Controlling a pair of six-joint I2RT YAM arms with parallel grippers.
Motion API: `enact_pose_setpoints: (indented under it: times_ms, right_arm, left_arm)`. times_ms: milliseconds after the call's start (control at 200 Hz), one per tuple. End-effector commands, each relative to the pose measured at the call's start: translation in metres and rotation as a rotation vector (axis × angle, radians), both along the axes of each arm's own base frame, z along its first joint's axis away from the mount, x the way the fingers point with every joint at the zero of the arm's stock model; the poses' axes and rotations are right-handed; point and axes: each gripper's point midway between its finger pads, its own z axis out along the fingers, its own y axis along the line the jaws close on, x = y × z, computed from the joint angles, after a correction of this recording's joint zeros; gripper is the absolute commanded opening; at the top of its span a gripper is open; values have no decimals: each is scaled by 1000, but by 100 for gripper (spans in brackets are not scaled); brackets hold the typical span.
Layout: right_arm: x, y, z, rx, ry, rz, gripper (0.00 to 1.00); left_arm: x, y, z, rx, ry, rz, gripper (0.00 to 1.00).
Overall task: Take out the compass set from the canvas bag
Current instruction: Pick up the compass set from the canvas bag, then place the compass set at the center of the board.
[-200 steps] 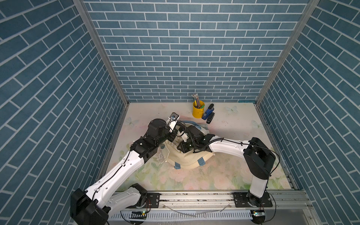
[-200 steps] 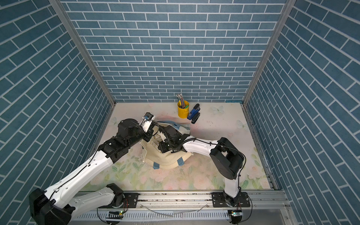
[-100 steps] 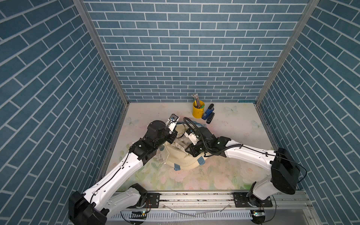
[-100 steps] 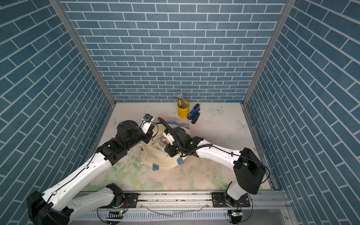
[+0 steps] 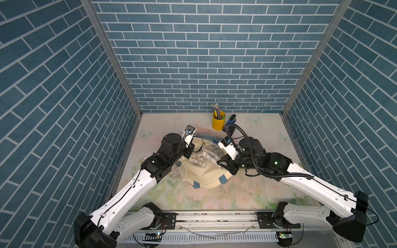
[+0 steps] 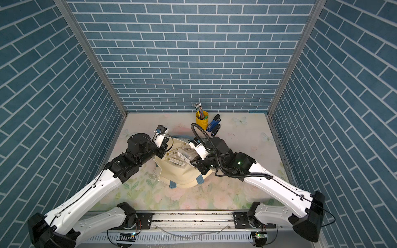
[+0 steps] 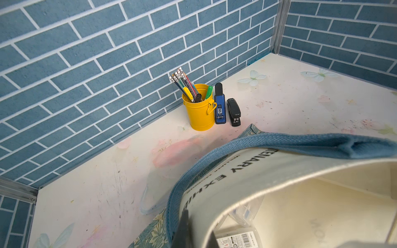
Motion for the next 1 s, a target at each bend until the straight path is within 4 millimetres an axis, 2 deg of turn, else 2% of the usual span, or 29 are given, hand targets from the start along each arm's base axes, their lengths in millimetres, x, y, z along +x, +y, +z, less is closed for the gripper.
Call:
enact_pose_setpoints:
  times_ms: [0,115,165,215,280,395,510,615,700,875,995]
  right_arm:
    - [22,-33,66,37,-211,-104,0]
    - [54,-66,87,117,-249,-256,0]
    - [67,-77,86,141,-238,-306,0]
    - [83,-89,75,146,-214,-373,0]
    - [108,-107,49,145,-149,-469,0]
    - [149,-145,-15,161,7,-647,0]
    - [172,-169,-79,137,143,-767,0]
    - [183,-176,-131,92,232,-810,0]
    - [188,-172,-162,93,292,-814,0]
    - [198,-162,-202,105,371,-814,0]
    - [199,-158,-217,87,397,-805,0]
  left_arm:
    - [-1,5,25,-58,-74,28,0]
    - [-2,8,19,-43,-72,35,0]
    - [-3,9,18,-43,-75,38,0]
    - [-3,8,18,-45,-75,35,0]
    - [-3,6,18,-48,-72,22,0]
    - [-3,2,16,-48,-58,5,0]
    - [-4,1,15,-44,-53,-6,0]
    - [-5,1,14,-41,-55,-9,0]
    - [-5,0,13,-42,-55,-13,0]
    - [-5,-1,10,-43,-49,-19,0]
    - [-6,-2,12,-49,-53,-25,0]
